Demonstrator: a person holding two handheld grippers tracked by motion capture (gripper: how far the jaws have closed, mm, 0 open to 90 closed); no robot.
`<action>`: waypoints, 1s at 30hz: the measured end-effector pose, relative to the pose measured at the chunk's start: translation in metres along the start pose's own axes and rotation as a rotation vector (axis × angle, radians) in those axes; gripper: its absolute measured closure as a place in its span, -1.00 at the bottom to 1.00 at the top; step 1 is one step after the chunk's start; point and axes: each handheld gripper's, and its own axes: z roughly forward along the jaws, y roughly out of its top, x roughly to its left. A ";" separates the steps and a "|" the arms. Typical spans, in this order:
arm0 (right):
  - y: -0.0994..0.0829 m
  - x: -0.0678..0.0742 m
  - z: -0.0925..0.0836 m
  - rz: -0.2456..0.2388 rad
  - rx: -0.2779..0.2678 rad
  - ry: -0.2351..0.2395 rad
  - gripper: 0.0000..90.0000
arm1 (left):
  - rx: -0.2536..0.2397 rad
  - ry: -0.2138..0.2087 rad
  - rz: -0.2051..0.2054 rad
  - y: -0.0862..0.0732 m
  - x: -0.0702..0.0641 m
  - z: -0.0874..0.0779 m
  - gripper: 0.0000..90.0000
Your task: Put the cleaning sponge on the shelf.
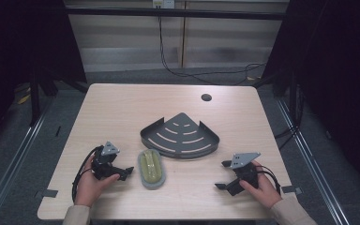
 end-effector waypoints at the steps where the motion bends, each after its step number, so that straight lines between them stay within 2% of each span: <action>1: 0.000 0.000 0.000 0.000 0.000 0.000 -0.77 | 0.020 0.006 0.001 0.002 0.000 -0.001 -0.99; 3: 0.000 0.000 0.000 0.000 0.000 0.000 -0.77 | 0.070 0.015 -0.018 0.008 -0.001 -0.005 -0.83; 5: 0.000 0.000 0.000 0.000 0.000 0.000 -0.77 | 0.128 -0.012 -0.053 0.014 0.001 -0.011 -0.54; 7: 0.000 0.000 0.000 0.000 0.000 0.000 -0.77 | 0.178 -0.026 -0.096 0.017 0.002 -0.014 -0.52; 9: 0.000 0.000 0.000 0.000 0.000 0.000 -0.77 | 0.271 -0.037 -0.128 0.022 0.004 -0.018 -0.52; 10: 0.000 0.000 0.000 0.000 0.000 0.000 -0.77 | 0.297 -0.045 -0.128 0.024 0.004 -0.020 -0.52; 12: 0.000 0.000 0.000 0.000 0.000 0.000 -0.77 | 0.340 -0.054 -0.157 0.032 0.003 -0.025 -0.51; 13: 0.000 0.000 0.000 0.000 0.000 0.000 -0.77 | 0.356 -0.062 -0.162 0.038 0.003 -0.027 -0.51; 15: 0.000 0.000 0.000 0.000 0.000 0.000 -0.77 | 0.372 -0.074 -0.197 0.049 0.000 -0.031 -0.49; 16: 0.000 0.000 0.000 0.001 0.000 -0.002 -0.77 | 0.381 -0.069 -0.205 0.055 -0.001 -0.033 -0.47; 17: 0.000 0.000 0.000 0.002 0.000 -0.002 -0.77 | 0.394 -0.091 -0.229 0.068 -0.004 -0.035 -0.47; 18: 0.000 0.000 0.000 0.002 0.000 -0.002 -0.77 | 0.394 -0.091 -0.229 0.068 -0.004 -0.035 -0.45; 23: 0.000 0.000 0.000 -0.001 -0.002 -0.001 -0.77 | 0.436 -0.104 -0.268 0.092 -0.013 -0.036 -0.39; 30: 0.000 0.000 0.000 0.001 -0.003 -0.002 -0.77 | 0.490 -0.129 -0.286 0.118 -0.031 -0.029 -0.36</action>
